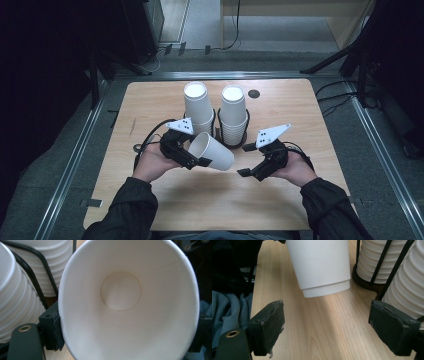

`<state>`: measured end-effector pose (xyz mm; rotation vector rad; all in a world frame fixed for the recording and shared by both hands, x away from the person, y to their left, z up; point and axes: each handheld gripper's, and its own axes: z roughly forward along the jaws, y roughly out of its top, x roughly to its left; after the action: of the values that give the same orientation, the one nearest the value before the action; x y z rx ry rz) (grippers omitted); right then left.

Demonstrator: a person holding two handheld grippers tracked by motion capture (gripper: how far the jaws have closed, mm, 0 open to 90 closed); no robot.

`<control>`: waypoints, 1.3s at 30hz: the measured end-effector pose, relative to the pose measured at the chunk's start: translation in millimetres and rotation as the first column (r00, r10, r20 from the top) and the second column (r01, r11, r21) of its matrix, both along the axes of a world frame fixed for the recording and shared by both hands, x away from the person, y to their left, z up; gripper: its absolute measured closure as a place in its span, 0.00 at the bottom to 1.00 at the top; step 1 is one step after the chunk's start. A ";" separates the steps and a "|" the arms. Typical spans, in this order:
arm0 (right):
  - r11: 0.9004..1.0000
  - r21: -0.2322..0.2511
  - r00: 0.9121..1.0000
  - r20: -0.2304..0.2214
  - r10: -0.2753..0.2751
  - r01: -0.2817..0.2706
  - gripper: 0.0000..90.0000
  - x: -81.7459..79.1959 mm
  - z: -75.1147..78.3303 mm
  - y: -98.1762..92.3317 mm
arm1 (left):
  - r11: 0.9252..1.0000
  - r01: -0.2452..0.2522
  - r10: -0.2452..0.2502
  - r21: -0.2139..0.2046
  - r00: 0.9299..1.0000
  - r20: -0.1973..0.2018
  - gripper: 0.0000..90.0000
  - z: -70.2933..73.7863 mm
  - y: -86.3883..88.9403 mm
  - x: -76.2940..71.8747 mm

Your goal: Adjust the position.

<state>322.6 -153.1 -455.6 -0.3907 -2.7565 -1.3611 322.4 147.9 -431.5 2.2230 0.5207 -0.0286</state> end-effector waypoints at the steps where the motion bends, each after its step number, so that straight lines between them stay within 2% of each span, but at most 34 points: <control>1: 1.000 -0.001 1.000 0.003 -0.001 0.001 0.15 0.0 -0.4 -0.2 | 1.000 0.000 0.000 0.000 1.000 0.000 0.16 0.0 0.0 0.0; 2: 1.000 0.000 1.000 0.003 -0.002 0.002 0.15 -0.2 -0.9 -0.3 | 1.000 0.009 -0.009 0.028 1.000 -0.004 0.16 -2.0 -2.4 2.7; 5: 1.000 -0.003 1.000 0.000 -0.004 0.004 0.16 -0.4 -2.0 -0.3 | 0.999 0.020 -0.020 0.050 1.000 -0.004 0.16 -3.7 -6.4 5.6; 6: 1.000 -0.006 1.000 -0.002 -0.004 0.004 0.16 -0.1 -3.4 0.8 | 0.997 0.034 -0.034 0.075 0.999 0.001 0.16 -5.1 -11.1 7.7; 10: 1.000 -0.019 1.000 -0.004 0.003 -0.003 0.16 -0.3 -7.2 4.0 | 0.991 0.060 -0.062 0.121 0.998 0.010 0.16 -8.4 -20.8 10.0; 11: 1.000 -0.023 1.000 -0.002 0.003 -0.003 0.16 -0.2 -8.5 5.1 | 0.991 0.060 -0.062 0.121 0.998 0.010 0.16 -8.4 -20.8 10.0; 12: 1.000 -0.027 1.000 -0.004 0.005 -0.005 0.16 -0.1 -9.6 6.6 | 0.986 0.080 -0.083 0.147 0.996 0.017 0.16 -9.3 -26.0 10.2; 13: 1.000 -0.027 1.000 -0.004 0.005 -0.005 0.16 -0.1 -9.6 6.6 | 0.986 0.080 -0.083 0.147 0.996 0.017 0.16 -9.3 -26.0 10.2; 15: 0.999 -0.036 1.000 -0.004 0.010 -0.010 0.16 -0.4 -12.8 11.0 | 0.978 0.106 -0.113 0.182 0.993 0.030 0.16 -8.3 -33.9 7.5; 16: 0.999 -0.036 1.000 -0.004 0.010 -0.010 0.16 -0.4 -12.8 11.0 | 0.978 0.106 -0.113 0.182 0.993 0.030 0.16 -8.3 -33.9 7.5; 17: 0.998 -0.050 1.000 -0.001 0.027 -0.027 0.17 -0.9 -15.3 14.0 | 0.975 0.112 -0.121 0.194 0.992 0.033 0.16 -7.2 -37.2 5.7; 19: 0.997 -0.065 0.999 0.008 0.039 -0.038 0.17 -2.7 -17.2 17.4 | 0.970 0.146 -0.158 0.195 0.986 0.049 0.16 -0.5 -44.0 0.2; 26: 0.995 -0.075 0.998 0.024 0.065 -0.063 0.17 -6.8 -21.5 30.8 | 0.962 0.183 -0.199 0.202 0.978 0.062 0.16 6.2 -55.8 -7.9; 29: 0.994 -0.076 0.997 0.031 0.076 -0.074 0.19 -8.6 -22.1 35.4 | 0.966 0.176 -0.190 0.188 0.980 0.061 0.16 6.9 -57.3 -8.3; 32: 0.994 -0.070 0.996 0.035 0.082 -0.079 0.25 -9.4 -22.6 38.1 | 0.966 0.177 -0.191 0.189 0.980 0.056 0.15 7.0 -57.7 -8.1; 37: 0.995 -0.074 0.996 0.045 0.077 -0.073 0.26 -9.7 -21.0 36.9 | 0.970 0.182 -0.190 0.161 0.981 0.034 0.11 2.5 -55.4 -4.1; 39: 0.995 -0.070 0.997 0.042 0.071 -0.068 0.26 -9.9 -19.9 35.6 | 0.972 0.179 -0.188 0.155 0.981 0.048 0.09 2.0 -54.7 -4.4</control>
<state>312.7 -117.5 -475.5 -0.2669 -2.8303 -1.2775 318.1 93.1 -429.4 2.4055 0.2896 -0.0167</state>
